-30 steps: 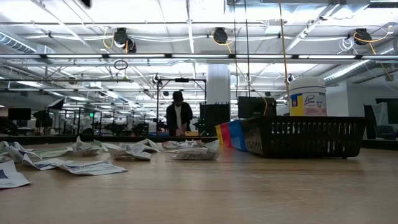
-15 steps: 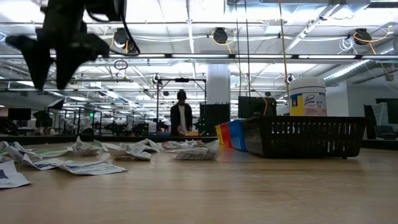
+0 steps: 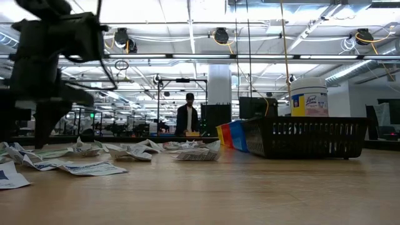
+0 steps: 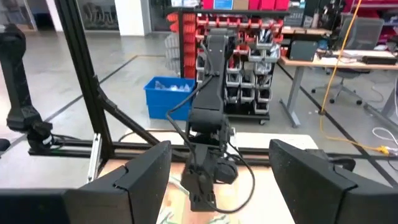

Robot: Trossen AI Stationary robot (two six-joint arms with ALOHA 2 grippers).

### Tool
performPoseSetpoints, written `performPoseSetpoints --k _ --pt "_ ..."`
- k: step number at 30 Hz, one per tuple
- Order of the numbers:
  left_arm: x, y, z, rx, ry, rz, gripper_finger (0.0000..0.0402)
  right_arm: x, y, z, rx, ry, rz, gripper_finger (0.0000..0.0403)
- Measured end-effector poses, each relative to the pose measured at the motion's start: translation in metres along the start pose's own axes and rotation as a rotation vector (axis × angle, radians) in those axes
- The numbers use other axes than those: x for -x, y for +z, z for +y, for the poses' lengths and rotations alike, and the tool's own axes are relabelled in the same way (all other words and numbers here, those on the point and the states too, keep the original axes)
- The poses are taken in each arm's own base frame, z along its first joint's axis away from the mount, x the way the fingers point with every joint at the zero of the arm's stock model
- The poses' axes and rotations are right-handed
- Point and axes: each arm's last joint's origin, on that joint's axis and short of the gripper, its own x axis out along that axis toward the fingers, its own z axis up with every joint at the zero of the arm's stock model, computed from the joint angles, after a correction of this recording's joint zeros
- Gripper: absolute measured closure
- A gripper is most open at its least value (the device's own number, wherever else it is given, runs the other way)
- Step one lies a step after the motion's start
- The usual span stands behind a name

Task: Pick & Place First Aid Supplies
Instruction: Put the blue alcohol pad into the blue bin

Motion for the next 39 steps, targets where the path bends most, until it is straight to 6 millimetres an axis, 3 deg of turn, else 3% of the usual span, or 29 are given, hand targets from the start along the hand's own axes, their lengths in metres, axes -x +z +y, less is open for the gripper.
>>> performPoseSetpoints --k 6,15,17,21,26,34,39 --pt "-0.013 -0.003 0.005 0.044 -0.038 0.007 0.0193 0.011 0.005 0.001 0.032 -0.001 -0.008 0.014" --pt "-0.007 -0.002 0.0 -0.082 -0.056 -0.001 0.0376 0.021 0.018 0.001 0.076 -0.012 -0.095 0.014" --pt "-0.001 -0.002 -0.005 -0.132 -0.095 -0.015 0.0391 0.021 0.017 0.0 0.074 -0.015 -0.085 0.014" --pt "0.028 -0.002 -0.015 -0.298 -0.238 -0.052 0.0396 0.021 0.016 -0.001 0.004 -0.021 -0.076 0.014" --pt "0.082 -0.005 -0.019 -0.699 -0.463 -0.215 0.0398 0.021 0.015 -0.003 -0.078 -0.073 -0.074 0.014" --pt "0.159 -0.008 -0.001 -1.24 -0.787 -0.701 0.0399 0.021 0.015 -0.004 -0.17 -0.115 -0.08 0.014" --pt "0.195 -0.008 0.005 -1.3 -0.962 -1.106 0.04 0.021 0.015 -0.004 -0.209 -0.112 -0.083 0.014"
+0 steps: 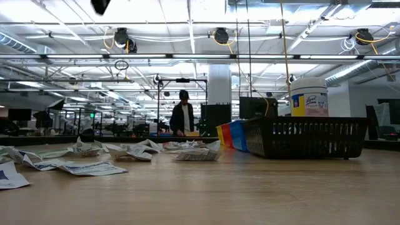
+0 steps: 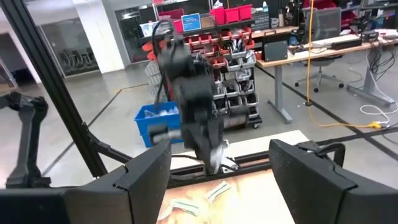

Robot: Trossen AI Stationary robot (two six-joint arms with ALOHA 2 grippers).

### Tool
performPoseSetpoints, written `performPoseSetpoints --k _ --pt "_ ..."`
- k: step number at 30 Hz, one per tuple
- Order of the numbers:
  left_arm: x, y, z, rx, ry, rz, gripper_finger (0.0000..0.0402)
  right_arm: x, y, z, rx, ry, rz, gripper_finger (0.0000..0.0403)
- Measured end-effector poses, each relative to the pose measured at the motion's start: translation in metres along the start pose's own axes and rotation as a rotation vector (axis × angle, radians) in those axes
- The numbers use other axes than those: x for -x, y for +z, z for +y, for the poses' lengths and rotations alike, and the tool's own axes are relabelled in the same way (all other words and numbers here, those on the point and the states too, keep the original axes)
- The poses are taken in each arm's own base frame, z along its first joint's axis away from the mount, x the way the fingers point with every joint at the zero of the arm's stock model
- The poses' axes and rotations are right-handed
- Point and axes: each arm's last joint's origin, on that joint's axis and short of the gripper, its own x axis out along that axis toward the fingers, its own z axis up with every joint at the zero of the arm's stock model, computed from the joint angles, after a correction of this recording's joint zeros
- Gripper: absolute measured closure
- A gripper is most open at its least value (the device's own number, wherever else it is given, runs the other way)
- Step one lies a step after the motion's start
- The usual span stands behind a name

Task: Pick & Place First Aid Supplies
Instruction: Put the blue alcohol pad into the blue bin

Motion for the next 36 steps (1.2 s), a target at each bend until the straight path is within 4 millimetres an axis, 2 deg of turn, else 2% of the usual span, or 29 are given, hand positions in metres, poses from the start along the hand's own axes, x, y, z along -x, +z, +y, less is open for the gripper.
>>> performPoseSetpoints --k 4,6,14,19,24,26,28,32,33,36 --pt "0.0 0.025 0.002 -0.056 0.053 -0.235 0.04 -0.007 -0.001 0.0 -0.026 0.0 -0.022 0.014" --pt "-0.004 0.039 0.003 -0.077 0.074 -0.275 0.0401 -0.013 -0.003 0.0 -0.046 -0.001 -0.037 0.014" --pt "-0.046 0.104 -0.004 -0.195 0.057 -0.218 0.0401 -0.023 0.0 -0.002 -0.045 -0.033 -0.129 0.014" --pt "-0.078 0.126 -0.013 -0.259 0.01 -0.205 0.0401 -0.023 0.0 -0.003 -0.045 -0.032 -0.127 0.014" --pt "-0.096 0.135 -0.017 -0.267 -0.007 -0.199 0.0401 -0.023 -0.001 -0.002 -0.049 -0.003 -0.111 0.015" --pt "-0.099 0.135 -0.017 -0.262 -0.008 -0.199 0.0401 -0.022 0.0 -0.002 -0.049 0.01 -0.112 0.0178" --pt "-0.098 0.135 -0.018 -0.259 -0.009 -0.2 0.0399 -0.021 0.001 -0.001 -0.048 0.022 -0.113 0.0227" --pt "-0.096 0.137 -0.018 -0.227 -0.018 -0.213 0.0393 -0.021 0.0 -0.002 -0.044 0.023 -0.109 0.0363" --pt "-0.094 0.138 -0.018 -0.213 -0.022 -0.217 0.0391 -0.021 0.0 -0.001 -0.03 0.035 -0.106 0.038" --pt "-0.091 0.137 -0.018 -0.123 -0.043 -0.202 0.0379 -0.021 -0.002 -0.003 -0.027 0.037 -0.075 0.0388"
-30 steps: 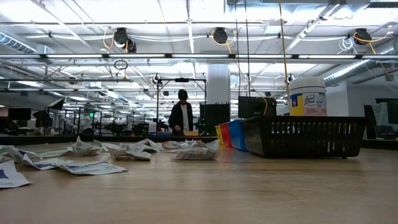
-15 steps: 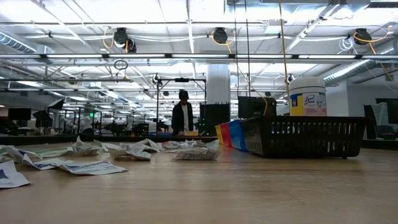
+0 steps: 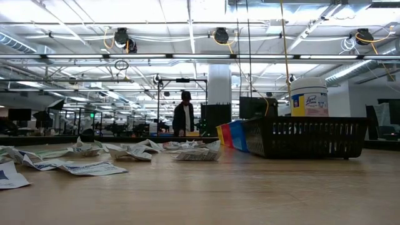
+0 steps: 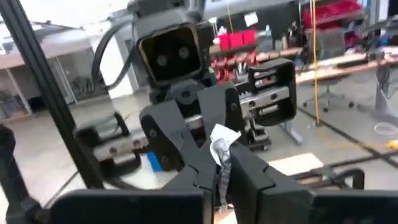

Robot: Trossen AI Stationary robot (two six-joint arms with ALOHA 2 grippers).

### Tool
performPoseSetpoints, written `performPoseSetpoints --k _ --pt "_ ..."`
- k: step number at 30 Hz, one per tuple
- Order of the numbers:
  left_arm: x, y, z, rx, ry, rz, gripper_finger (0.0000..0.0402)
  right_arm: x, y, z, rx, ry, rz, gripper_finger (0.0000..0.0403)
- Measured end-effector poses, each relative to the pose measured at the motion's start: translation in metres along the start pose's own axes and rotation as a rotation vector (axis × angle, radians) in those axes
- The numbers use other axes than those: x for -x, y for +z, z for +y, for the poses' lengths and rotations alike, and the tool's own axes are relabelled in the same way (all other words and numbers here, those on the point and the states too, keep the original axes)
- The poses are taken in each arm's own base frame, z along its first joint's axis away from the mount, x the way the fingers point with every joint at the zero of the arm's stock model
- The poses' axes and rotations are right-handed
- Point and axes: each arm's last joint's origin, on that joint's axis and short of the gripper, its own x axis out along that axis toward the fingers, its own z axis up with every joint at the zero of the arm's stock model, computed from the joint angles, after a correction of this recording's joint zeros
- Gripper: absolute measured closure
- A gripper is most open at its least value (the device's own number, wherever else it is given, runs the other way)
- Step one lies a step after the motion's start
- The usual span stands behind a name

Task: Pick & Place First Aid Supplies
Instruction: Put the blue alcohol pad into the blue bin

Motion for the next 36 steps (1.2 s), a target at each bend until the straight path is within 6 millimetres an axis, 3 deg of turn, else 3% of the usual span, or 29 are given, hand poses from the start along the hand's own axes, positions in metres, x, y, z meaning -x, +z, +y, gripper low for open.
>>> performPoseSetpoints --k 5,11,14,20,28,36 --pt "0.025 -0.005 0.006 0.135 -0.083 0.161 0.0325 0.013 -0.008 -0.01 -0.017 0.0 0.213 0.04" --pt "0.041 -0.021 0.007 0.171 -0.095 0.363 0.0249 0.033 -0.027 -0.023 0.003 -0.131 0.673 0.0402" --pt "0.053 -0.011 0.009 0.188 -0.087 0.308 0.0224 0.039 -0.04 -0.034 0.003 -0.191 0.869 0.0402" --pt "0.061 -0.012 0.009 0.219 -0.107 0.336 0.0199 0.042 -0.069 -0.052 0.044 -0.259 1.158 0.0402" --pt "0.067 -0.009 0.01 0.218 -0.104 0.322 0.0208 0.03 -0.133 -0.071 0.104 -0.275 1.203 0.0402" --pt "0.067 -0.011 0.01 0.217 -0.103 0.337 0.0205 0.038 -0.201 -0.088 0.133 -0.256 1.217 0.0403"
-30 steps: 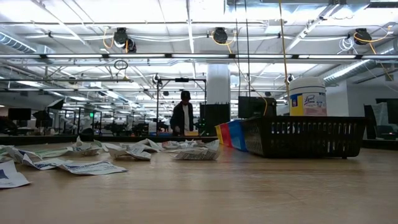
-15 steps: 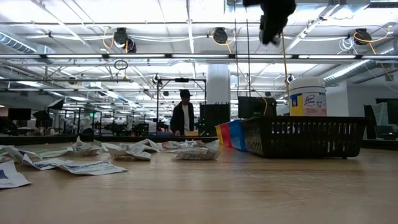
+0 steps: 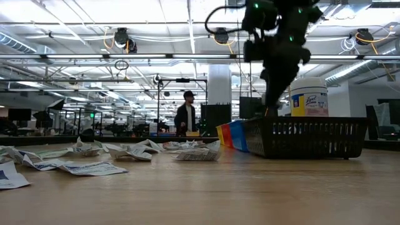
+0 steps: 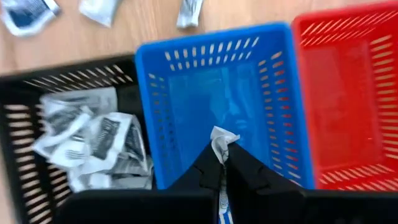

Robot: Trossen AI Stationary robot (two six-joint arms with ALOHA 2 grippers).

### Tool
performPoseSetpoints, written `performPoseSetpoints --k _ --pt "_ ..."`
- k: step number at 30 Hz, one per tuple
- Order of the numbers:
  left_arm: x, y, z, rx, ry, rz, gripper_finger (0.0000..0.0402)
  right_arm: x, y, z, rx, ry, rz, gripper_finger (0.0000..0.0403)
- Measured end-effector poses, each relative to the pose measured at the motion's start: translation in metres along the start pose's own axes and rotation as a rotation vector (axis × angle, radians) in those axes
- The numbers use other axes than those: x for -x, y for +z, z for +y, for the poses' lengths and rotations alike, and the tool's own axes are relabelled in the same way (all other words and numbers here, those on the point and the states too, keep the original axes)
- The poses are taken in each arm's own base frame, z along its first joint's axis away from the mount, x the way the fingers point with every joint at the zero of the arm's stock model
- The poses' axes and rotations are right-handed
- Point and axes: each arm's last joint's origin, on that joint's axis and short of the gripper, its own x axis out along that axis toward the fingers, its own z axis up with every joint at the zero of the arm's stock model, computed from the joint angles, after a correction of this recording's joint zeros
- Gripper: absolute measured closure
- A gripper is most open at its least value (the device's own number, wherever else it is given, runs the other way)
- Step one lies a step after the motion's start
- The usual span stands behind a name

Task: Pick & Place First Aid Supplies
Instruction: Put the blue alcohol pad into the blue bin

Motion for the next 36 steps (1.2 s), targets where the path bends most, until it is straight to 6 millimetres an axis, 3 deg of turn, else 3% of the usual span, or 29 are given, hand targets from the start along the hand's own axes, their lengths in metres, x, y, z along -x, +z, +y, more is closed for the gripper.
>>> performPoseSetpoints --k 6,9,16,20,24,29,36 --pt "0.0 0.0 0.0 0.005 0.0 0.005 0.0202 -0.033 -0.022 -0.001 0.029 0.0 -0.024 0.0403" --pt "0.0 -0.001 0.0 0.022 0.0 0.01 0.0201 -0.039 -0.028 -0.002 0.043 -0.018 -0.026 0.0393" --pt "0.001 -0.009 0.001 0.138 0.015 0.09 0.0201 -0.031 -0.021 -0.002 0.051 -0.051 -0.057 0.0282" --pt "0.002 -0.019 -0.002 0.309 0.015 0.198 0.0201 -0.026 -0.016 -0.001 0.05 -0.015 -0.086 0.02" --pt "0.004 -0.031 -0.01 0.512 0.01 0.334 0.0201 -0.026 -0.017 -0.002 0.06 -0.024 -0.077 0.0144" --pt "0.007 -0.051 -0.026 0.714 0.077 0.548 0.0201 -0.026 -0.016 -0.001 0.071 -0.022 -0.081 0.0113" --pt "0.002 -0.074 -0.063 0.866 0.171 0.751 0.0201 -0.019 -0.015 0.0 0.078 -0.015 -0.114 0.0108"
